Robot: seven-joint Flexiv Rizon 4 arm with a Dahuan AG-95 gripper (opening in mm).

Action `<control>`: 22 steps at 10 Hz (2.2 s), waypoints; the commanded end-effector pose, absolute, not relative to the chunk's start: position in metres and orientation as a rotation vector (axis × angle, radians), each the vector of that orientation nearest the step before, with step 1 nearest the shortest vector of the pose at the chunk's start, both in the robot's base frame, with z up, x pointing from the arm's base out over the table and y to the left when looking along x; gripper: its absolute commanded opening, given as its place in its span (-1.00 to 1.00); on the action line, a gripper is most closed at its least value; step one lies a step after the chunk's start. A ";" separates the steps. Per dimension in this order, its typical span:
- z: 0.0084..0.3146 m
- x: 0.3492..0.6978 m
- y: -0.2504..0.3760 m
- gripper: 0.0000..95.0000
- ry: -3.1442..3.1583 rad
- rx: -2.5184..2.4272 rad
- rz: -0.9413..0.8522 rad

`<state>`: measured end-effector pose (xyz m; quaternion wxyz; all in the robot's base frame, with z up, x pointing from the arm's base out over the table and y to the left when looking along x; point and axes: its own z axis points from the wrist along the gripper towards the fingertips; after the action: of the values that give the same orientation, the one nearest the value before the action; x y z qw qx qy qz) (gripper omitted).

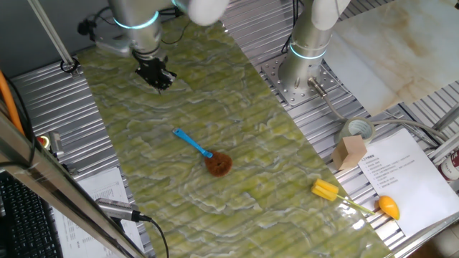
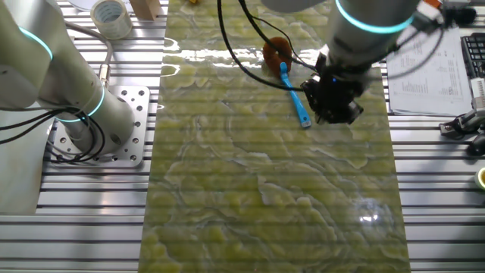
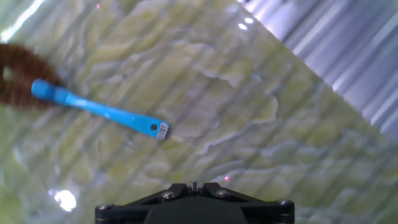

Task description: Scrub the table with a brush

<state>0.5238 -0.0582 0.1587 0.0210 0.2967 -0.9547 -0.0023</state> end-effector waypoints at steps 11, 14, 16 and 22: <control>0.156 0.522 -0.064 -1.00 -3.084 0.183 -0.081; 0.156 0.522 -0.064 -1.00 -3.084 0.164 -0.080; 0.156 0.522 -0.064 -1.00 -3.084 0.149 -0.076; 0.156 0.522 -0.064 -1.00 -3.084 0.125 -0.034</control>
<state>0.5223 -0.0640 0.1558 0.0272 0.0399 -0.9988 -0.0106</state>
